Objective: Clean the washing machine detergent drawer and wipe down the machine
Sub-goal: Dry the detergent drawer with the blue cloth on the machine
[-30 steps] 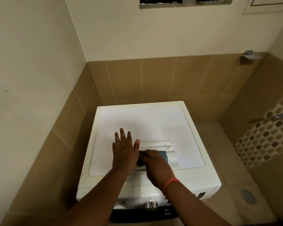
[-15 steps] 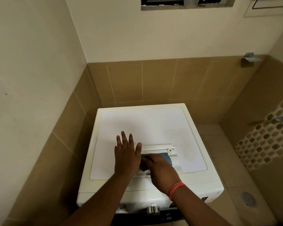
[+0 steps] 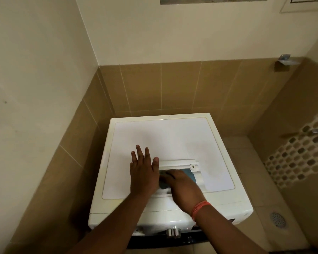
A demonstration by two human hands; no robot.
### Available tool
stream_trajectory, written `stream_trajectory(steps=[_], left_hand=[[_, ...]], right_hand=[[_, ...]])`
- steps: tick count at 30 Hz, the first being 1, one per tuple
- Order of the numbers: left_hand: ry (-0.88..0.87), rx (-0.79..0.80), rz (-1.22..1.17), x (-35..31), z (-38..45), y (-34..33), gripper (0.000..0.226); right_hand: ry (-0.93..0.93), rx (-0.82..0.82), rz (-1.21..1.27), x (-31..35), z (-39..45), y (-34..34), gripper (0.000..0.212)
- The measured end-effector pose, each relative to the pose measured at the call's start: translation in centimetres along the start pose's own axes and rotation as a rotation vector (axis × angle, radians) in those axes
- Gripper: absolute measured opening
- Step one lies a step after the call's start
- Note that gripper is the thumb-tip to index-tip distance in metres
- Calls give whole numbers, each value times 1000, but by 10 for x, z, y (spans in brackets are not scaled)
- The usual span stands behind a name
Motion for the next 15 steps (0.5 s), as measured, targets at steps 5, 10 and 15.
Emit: stream_trajectory(steps=[5,10,15], left_hand=[[-11,-9,-37,1,-1,-1,80],[-1,6,-45,1,1,-2,78],[-4,-7,-72,2,0,0,82]], right_hand=[[-181,-140,-196,-53,-13,21,54],[-3,-73,-147,-1,-5,-12,57],[220,-63,-134,-8,-18,4,47]])
Point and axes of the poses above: each hand's wrist, its own z-axis towards the middle knuckle, its own y-axis out of the back of the hand, x = y × z, the point moved 1 cm from there along z, towards the middle knuckle, and after that the axes turned 4 degrees about -y, right-handed, at the moved point
